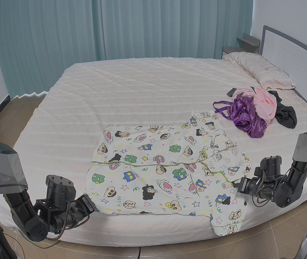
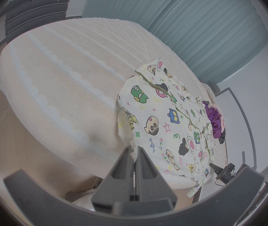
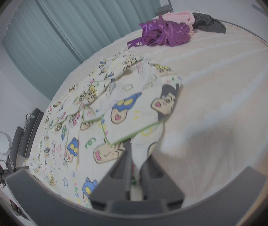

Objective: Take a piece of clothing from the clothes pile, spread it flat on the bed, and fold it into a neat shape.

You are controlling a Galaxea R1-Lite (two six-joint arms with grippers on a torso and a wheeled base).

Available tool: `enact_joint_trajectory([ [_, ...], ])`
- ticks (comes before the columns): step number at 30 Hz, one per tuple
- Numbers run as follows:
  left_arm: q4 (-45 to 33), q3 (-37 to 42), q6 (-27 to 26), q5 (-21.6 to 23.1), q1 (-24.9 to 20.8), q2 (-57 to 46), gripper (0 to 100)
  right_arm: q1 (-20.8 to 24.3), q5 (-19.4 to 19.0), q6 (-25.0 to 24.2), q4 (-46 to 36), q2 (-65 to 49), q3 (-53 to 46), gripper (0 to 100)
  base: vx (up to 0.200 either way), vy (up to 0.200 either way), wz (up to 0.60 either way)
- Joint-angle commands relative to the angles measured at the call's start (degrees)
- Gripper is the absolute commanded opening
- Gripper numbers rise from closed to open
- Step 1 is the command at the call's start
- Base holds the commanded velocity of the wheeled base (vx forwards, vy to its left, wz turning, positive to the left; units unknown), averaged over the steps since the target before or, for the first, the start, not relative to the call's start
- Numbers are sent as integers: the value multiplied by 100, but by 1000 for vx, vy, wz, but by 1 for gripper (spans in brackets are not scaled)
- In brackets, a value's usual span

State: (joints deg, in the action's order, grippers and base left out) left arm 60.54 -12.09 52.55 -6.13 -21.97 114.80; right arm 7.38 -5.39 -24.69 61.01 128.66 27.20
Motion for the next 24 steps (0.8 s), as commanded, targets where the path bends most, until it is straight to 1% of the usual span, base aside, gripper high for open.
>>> enact_joint_trajectory([
  [1, 2, -4, 0, -2, -1, 7, 0, -61, -6, -1, 16, -43, 207, 0, 0, 0, 0],
  [11, 2, -30, 9, -28, 70, 16, 0, -131, 47, -36, 16, 1, 1288, 0, 0, 0, 0],
  [18, 11, -65, 9, -37, 79, 113, 0, -175, 29, -19, 42, 432, 1358, 0, 0, 0, 0],
  [19, 11, -74, 9, -37, 79, 139, 0, -175, 11, -19, 60, 485, 1323, 100, 0, 0, 0],
  [22, 11, -74, 0, -37, 79, 192, 0, -201, -6, -19, 69, 502, 1262, 100, 0, 0, 0],
  [24, 11, -91, 9, -37, 79, 192, 0, -324, 3, -1, 69, 414, 1147, 100, 0, 0, 0],
])
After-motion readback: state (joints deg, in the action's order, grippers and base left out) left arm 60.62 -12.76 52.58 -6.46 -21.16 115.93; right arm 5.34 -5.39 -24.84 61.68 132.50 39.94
